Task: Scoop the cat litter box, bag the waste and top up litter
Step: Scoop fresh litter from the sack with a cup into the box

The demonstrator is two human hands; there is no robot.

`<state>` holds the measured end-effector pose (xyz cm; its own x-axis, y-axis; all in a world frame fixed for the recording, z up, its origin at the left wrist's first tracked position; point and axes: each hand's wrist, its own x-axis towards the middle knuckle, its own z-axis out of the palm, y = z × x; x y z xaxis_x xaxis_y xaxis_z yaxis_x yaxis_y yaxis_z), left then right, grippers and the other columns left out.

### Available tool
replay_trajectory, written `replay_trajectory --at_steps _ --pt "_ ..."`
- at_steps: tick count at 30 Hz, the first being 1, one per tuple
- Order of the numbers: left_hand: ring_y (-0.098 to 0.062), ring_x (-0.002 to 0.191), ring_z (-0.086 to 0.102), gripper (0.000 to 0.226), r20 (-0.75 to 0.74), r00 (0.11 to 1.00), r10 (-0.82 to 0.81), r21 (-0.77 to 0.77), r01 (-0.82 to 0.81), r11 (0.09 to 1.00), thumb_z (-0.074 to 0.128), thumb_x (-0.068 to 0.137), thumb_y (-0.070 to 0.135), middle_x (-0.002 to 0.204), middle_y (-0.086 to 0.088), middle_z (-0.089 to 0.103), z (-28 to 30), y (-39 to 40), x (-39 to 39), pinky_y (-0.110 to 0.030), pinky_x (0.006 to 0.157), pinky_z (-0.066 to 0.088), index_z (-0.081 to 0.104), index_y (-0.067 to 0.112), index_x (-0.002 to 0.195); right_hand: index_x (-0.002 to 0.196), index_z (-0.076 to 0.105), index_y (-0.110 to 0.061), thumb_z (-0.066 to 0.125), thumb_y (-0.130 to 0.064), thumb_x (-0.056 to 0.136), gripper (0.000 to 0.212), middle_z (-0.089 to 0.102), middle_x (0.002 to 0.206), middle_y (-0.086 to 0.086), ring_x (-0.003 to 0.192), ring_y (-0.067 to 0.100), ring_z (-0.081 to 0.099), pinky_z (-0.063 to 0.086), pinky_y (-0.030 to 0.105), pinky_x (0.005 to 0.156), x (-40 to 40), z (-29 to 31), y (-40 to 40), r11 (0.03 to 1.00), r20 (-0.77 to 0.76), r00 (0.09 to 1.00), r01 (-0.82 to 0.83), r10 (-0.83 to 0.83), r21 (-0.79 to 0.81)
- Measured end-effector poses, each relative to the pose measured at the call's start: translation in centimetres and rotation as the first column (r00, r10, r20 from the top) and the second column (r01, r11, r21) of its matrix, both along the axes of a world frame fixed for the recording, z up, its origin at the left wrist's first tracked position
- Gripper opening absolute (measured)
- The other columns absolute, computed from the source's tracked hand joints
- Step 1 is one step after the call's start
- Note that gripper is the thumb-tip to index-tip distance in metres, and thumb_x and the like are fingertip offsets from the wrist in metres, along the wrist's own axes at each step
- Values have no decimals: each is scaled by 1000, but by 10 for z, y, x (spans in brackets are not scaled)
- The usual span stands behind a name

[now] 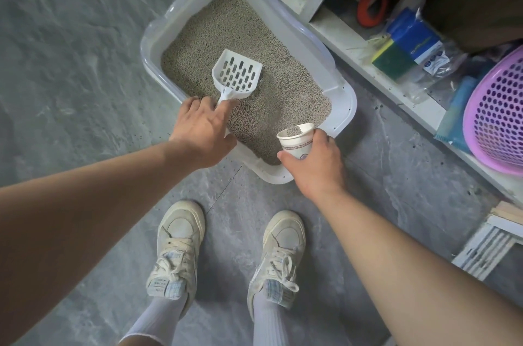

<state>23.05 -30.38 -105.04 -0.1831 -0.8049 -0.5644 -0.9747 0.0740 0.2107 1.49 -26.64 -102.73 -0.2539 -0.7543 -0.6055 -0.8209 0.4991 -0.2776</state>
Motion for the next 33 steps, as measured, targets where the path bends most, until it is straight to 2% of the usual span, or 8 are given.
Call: replay_trajectory --at_steps 6,8,12,16,20,26,29,33 --pt "-32 120 50 72 -10 1000 14 -3 -14 1000 57 92 48 123 -13 52 0 -1 0 -45 121 19 27 27 154 114 53 -16 77 -61 68 68 61 116 10 109 35 60 53 49 87 -5 0 -8 998 -42 997 -70 70 3" --pt "-32 120 50 71 -13 1000 15 -3 -15 1000 57 92 47 123 -13 52 0 -1 -1 -45 121 18 27 27 154 119 52 -16 77 -59 71 70 59 120 10 112 34 59 53 47 88 -10 0 -13 996 -36 996 -84 85 27" --pt "-32 119 50 70 -18 1000 26 -1 -26 1000 57 92 46 119 -12 52 0 -1 -1 -44 120 18 30 28 153 127 50 -12 79 -51 76 70 55 128 12 117 35 56 47 39 85 -26 -2 -33 999 -56 997 46 -46 -3" --pt "-32 118 50 69 -12 999 39 -1 -39 999 58 91 47 116 -11 52 -3 -2 -3 -44 120 18 31 28 152 126 50 -11 78 -52 75 71 57 125 12 115 34 56 47 38 85 -27 -5 -40 998 -36 998 -60 61 13" --pt "-32 117 51 68 -11 999 37 -7 -37 999 58 91 46 117 -11 52 -2 -1 -2 -45 120 18 32 28 152 127 51 -9 79 -53 74 74 57 126 14 117 35 56 48 40 87 -30 -6 -49 1000 -58 998 8 -9 -15" --pt "-31 117 50 68 -15 999 36 -13 -36 999 58 90 45 118 -11 53 -3 -1 -2 -45 120 19 32 28 151 127 51 -10 78 -53 75 73 57 125 14 116 35 56 47 39 85 -37 -5 -46 998 -76 995 -60 60 1" --pt "-31 117 50 68 -19 999 42 -16 -42 999 58 91 45 119 -11 53 -3 0 -2 -44 120 19 33 28 151 130 50 -10 79 -52 75 74 56 128 14 118 35 56 46 39 86 -40 -4 -46 1000 -87 996 -5 3 -18" --pt "-31 118 50 68 -15 999 42 -16 -42 999 57 91 45 120 -11 52 -3 0 -2 -44 120 17 32 28 152 128 51 -11 79 -53 75 73 56 127 14 118 35 56 47 40 86 -40 -3 -42 999 -83 996 -41 40 -4"
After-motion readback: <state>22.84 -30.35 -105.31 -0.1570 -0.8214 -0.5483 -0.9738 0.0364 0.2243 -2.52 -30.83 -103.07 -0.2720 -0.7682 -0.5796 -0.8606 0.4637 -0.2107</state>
